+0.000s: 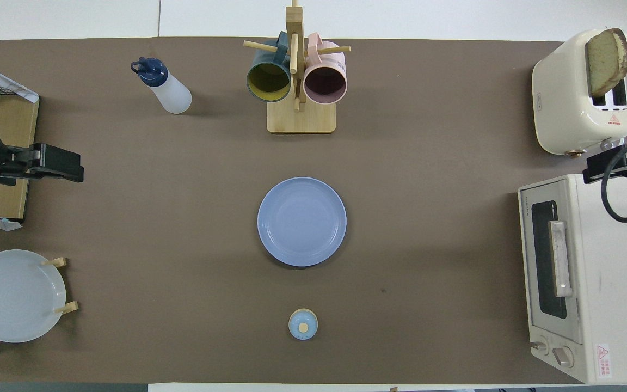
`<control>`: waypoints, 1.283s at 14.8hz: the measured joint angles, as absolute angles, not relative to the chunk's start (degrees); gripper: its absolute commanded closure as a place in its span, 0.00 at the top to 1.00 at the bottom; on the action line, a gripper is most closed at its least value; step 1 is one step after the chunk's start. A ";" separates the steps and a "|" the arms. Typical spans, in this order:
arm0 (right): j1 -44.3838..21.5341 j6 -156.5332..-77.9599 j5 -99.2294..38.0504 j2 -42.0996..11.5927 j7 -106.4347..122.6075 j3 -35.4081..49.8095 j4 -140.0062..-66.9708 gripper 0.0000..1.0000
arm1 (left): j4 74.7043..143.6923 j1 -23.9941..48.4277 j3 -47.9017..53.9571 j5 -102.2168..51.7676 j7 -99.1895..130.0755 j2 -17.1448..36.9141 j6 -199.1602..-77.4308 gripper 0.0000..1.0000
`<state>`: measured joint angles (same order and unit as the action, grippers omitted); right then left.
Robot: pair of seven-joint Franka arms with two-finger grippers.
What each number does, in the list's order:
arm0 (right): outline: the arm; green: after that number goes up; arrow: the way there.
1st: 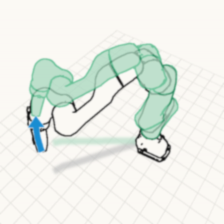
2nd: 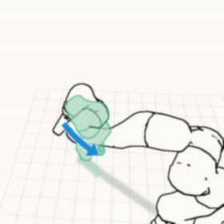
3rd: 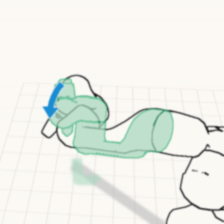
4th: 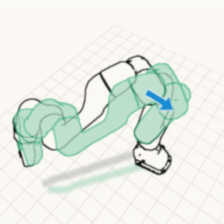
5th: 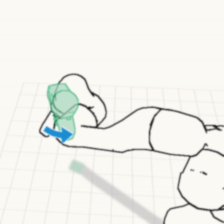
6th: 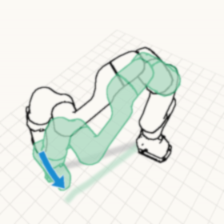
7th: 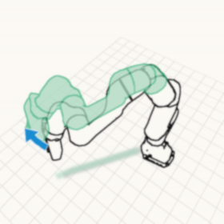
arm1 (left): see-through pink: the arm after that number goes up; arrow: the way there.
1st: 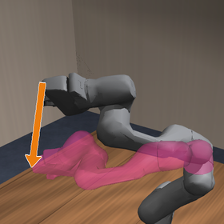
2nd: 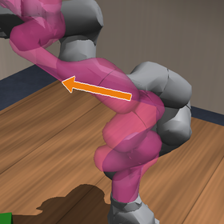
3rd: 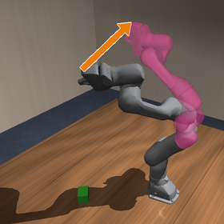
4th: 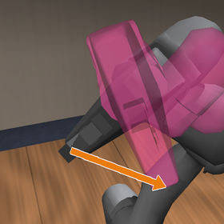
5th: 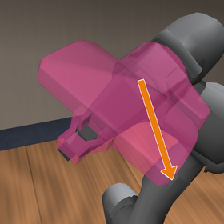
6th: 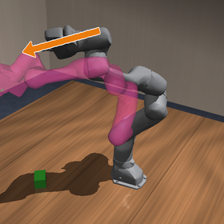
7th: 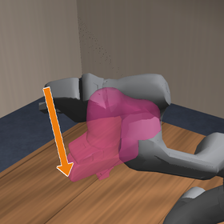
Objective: Put bread on plate and add seasoning
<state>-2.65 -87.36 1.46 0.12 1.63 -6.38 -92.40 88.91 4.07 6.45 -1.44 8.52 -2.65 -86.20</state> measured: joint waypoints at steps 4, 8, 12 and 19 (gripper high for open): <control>-2.65 -87.36 1.46 0.12 1.63 -6.38 -92.40 1.00 | 89.32 4.06 6.27 -1.44 8.52 -2.65 -86.80 1.00; -2.65 -87.36 1.46 0.12 1.63 -6.38 -92.40 1.00 | 89.91 4.26 6.48 -1.44 8.52 -2.91 -86.81 1.00; -2.59 -87.36 1.46 0.12 1.63 -6.51 -92.40 1.00 | 92.71 4.30 6.75 -1.44 8.52 -4.23 -87.68 1.00; -1.48 -97.23 1.46 0.09 11.78 -7.13 -95.66 1.00 | 117.69 5.13 7.00 -1.45 8.53 -11.12 -119.75 1.00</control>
<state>-1.48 -97.23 1.46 0.09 11.78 -7.13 -95.66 117.69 5.13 7.00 -1.45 8.53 -11.12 -119.75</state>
